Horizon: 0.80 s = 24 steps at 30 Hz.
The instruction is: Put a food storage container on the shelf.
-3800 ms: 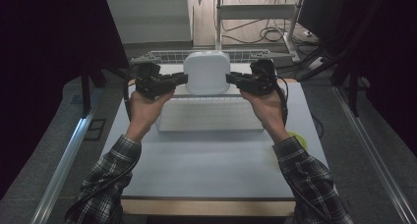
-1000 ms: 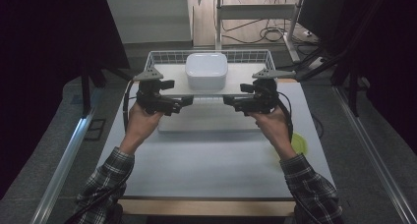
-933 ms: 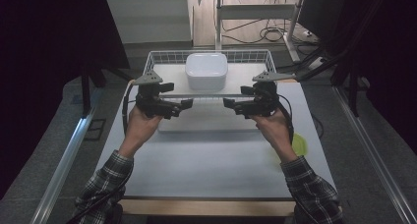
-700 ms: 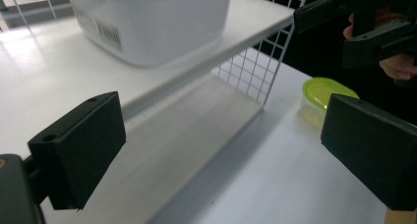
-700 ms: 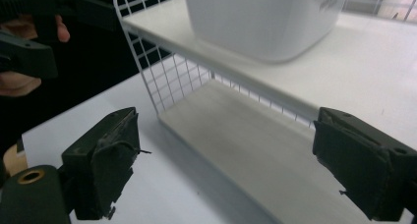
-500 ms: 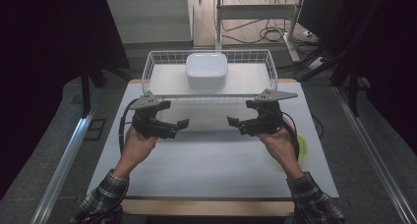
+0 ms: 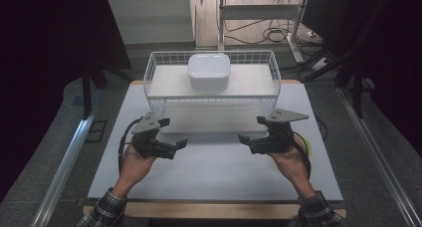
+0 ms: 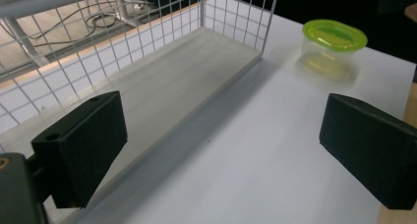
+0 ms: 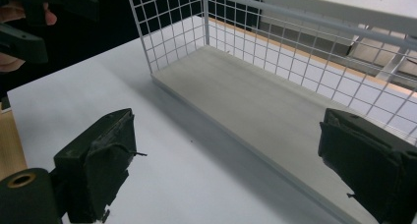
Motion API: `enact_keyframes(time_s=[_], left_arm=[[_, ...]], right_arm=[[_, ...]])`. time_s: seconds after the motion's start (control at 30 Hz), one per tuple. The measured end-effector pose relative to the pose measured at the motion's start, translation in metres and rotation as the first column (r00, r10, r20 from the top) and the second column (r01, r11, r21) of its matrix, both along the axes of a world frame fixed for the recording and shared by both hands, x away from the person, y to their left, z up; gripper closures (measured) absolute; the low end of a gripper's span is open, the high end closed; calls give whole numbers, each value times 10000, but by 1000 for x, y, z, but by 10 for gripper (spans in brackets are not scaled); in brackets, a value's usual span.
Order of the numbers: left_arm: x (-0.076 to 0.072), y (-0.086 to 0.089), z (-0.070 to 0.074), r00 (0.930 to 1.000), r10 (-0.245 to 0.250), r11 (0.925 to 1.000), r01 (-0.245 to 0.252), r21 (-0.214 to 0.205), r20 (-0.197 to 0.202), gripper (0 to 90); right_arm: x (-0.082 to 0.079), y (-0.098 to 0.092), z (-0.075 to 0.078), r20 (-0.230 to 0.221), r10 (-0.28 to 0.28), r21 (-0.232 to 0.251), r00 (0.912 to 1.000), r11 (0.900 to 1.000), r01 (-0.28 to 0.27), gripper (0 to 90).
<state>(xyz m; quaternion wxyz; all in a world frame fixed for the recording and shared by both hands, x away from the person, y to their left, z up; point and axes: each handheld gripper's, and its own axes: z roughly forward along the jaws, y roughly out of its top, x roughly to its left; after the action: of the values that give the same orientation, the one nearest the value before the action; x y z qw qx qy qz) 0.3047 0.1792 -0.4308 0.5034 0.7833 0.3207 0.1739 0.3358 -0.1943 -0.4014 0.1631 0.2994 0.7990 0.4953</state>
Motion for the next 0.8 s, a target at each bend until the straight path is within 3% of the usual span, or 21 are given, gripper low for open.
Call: enact_keyframes(time_s=[0.13,0.5,0.7,0.8], left_arm=[[-6,1,-9,10000,-23,9998,22,-201,-26,37],[-26,0,-34,9995,134,9997,-140,191,277,37],[-34,3,-48,9997,205,9996,-208,194,159,36],[-38,1,-56,9999,144,9991,-146,387,76,33]], right_arm=[[-6,-5,-6,-58,-23,102,10000,9999,24,75],[-21,-9,-35,-274,-70,-131,9996,9999,66,71],[-31,-13,-49,-370,-100,-302,9993,9995,89,73],[-36,-15,-56,-454,-112,-379,9989,9992,94,73]])
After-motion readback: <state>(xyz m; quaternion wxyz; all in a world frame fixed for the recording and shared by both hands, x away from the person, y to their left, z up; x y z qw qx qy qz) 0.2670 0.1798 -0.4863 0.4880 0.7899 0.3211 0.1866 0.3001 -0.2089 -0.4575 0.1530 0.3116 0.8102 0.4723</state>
